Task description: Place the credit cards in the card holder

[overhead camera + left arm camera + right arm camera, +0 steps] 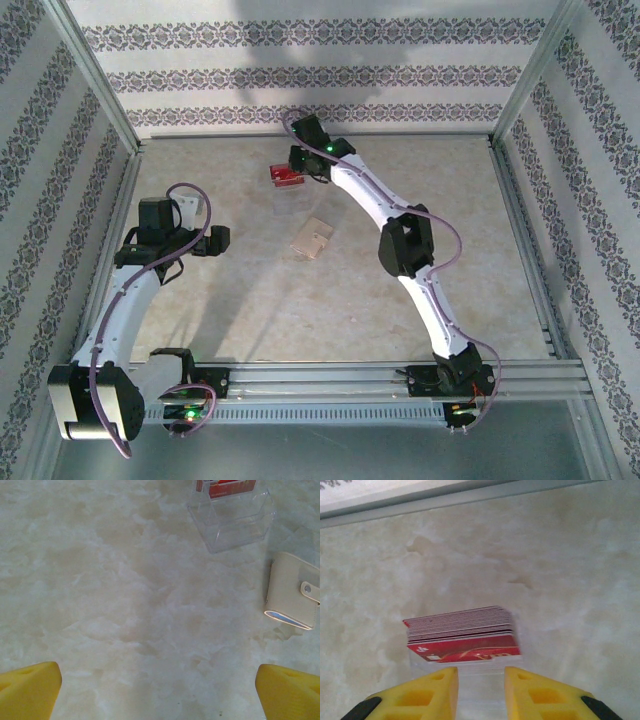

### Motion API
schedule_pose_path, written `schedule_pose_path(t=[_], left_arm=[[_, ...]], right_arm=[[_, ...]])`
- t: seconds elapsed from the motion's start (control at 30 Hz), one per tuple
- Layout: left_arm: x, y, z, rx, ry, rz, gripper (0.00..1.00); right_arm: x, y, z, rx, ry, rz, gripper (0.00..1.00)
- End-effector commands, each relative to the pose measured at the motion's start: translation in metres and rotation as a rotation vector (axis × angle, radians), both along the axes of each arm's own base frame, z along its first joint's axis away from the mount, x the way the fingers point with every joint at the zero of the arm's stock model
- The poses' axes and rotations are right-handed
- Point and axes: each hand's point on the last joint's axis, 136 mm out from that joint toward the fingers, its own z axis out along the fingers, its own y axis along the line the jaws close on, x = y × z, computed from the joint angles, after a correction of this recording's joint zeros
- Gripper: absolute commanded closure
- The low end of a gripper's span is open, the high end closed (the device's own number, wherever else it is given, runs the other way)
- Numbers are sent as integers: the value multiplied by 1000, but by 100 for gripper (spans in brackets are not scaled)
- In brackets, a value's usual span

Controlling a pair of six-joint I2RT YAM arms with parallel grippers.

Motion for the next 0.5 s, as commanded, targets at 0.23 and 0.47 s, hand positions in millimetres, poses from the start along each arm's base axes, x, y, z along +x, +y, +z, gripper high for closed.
schedule_pose_path(t=[0.23, 0.47], left_arm=[[-2, -3, -2, 12, -4, -23, 1], [-2, -3, 0, 15, -5, -21, 1]], right_arm=[[-15, -15, -37, -98, 103, 0, 65], [-14, -22, -55, -109, 138, -11, 65]])
